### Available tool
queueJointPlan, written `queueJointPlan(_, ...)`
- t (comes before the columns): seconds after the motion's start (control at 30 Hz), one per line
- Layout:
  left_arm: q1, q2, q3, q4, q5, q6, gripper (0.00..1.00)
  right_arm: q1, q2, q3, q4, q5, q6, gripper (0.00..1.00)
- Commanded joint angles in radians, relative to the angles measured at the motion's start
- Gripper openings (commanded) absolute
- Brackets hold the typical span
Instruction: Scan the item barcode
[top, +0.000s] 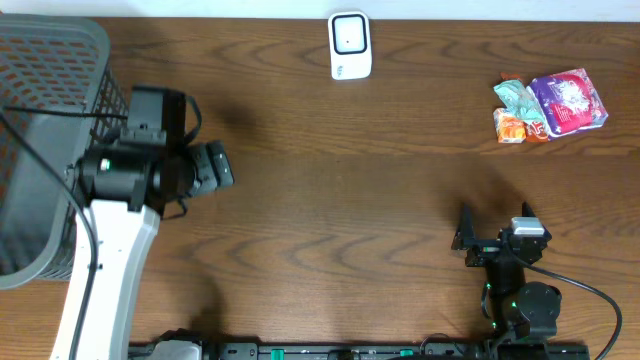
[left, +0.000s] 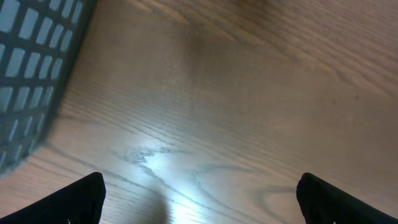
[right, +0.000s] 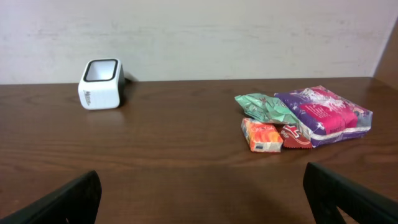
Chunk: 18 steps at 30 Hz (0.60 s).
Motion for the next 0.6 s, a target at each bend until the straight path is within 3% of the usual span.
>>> queueJointPlan(0.0,-0.003,-0.069,-0.074,0.030,-0.023,0.122,0.98,-0.011,-0.007,-0.004,-0.002,-0.005,0.011,0.99)
queueJointPlan(0.23,-0.003,-0.266,-0.314,0.273,-0.002,0.172,0.98,-0.011,-0.007,-0.004,-0.002,-0.005,0.011,0.99)
queueJointPlan(0.43,-0.003,-0.492,-0.608,0.593,0.216,0.395,0.98,-0.011,-0.007,-0.004,-0.002,-0.005,0.011,0.99)
queueJointPlan(0.57,-0.003,-0.594,-0.757,0.662,0.214,0.394,0.98,-0.011,-0.007,-0.004,-0.002,-0.005,0.011,0.99)
